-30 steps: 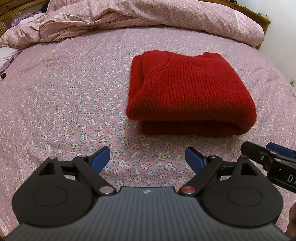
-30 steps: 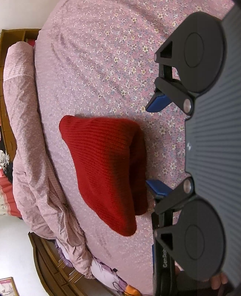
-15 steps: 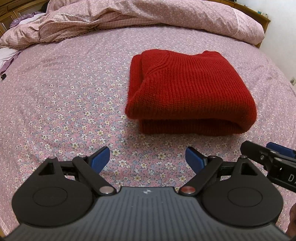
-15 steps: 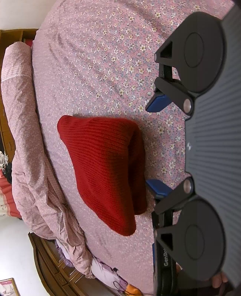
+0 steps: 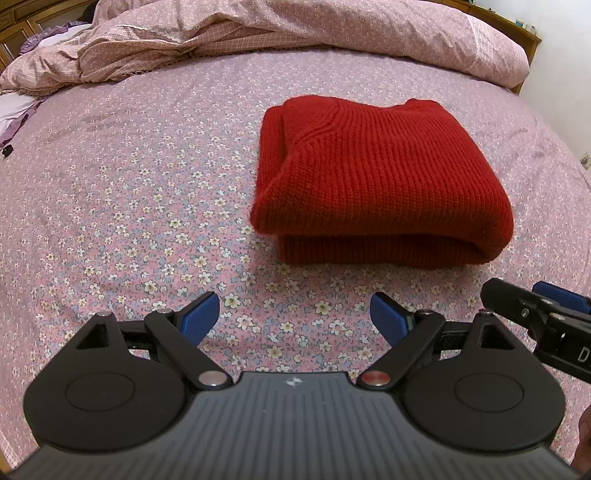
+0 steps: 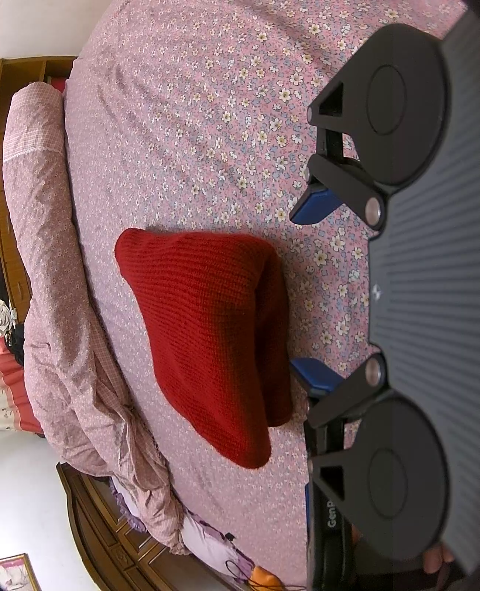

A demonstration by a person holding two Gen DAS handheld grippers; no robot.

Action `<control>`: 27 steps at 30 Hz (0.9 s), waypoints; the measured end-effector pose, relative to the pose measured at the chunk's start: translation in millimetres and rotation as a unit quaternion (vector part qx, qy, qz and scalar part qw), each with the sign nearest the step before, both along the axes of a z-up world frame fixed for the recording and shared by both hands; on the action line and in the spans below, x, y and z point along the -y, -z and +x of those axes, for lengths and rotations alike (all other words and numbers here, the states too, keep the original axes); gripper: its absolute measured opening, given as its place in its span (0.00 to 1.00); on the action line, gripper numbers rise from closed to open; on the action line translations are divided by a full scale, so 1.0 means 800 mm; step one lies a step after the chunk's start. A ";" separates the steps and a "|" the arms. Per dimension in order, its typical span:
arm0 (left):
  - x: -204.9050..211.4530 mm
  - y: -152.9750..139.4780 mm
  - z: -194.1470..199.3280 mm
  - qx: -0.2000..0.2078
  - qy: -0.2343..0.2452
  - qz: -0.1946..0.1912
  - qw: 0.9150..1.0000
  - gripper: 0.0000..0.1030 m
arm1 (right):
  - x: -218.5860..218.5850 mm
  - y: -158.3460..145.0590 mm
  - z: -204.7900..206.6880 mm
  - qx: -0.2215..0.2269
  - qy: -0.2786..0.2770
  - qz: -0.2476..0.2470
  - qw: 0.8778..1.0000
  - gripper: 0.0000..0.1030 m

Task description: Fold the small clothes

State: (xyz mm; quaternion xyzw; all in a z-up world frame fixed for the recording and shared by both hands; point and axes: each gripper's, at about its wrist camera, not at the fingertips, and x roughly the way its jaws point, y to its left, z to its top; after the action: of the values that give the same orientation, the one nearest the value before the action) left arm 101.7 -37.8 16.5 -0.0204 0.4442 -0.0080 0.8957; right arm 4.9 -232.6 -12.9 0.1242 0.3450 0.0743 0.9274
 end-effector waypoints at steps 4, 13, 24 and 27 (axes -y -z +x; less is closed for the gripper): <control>0.000 0.000 0.000 0.000 0.000 -0.001 1.000 0.89 | 0.000 0.000 0.000 0.000 0.000 0.000 1.000 0.78; 0.000 0.001 0.001 -0.002 0.001 -0.002 1.000 0.89 | 0.000 0.000 0.000 0.000 0.000 0.000 1.000 0.78; 0.001 0.002 0.001 -0.004 0.003 -0.003 1.000 0.89 | 0.000 0.000 0.001 0.001 0.000 0.000 1.000 0.78; 0.001 0.003 0.001 -0.005 0.005 -0.003 1.000 0.89 | -0.002 -0.001 0.000 0.002 -0.003 -0.001 1.000 0.78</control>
State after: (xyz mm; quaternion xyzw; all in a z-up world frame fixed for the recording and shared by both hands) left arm 102.6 -38.8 14.1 -0.0209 0.4488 -0.0132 0.8933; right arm 4.9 -230.6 -12.3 0.1222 0.3437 0.0765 0.9279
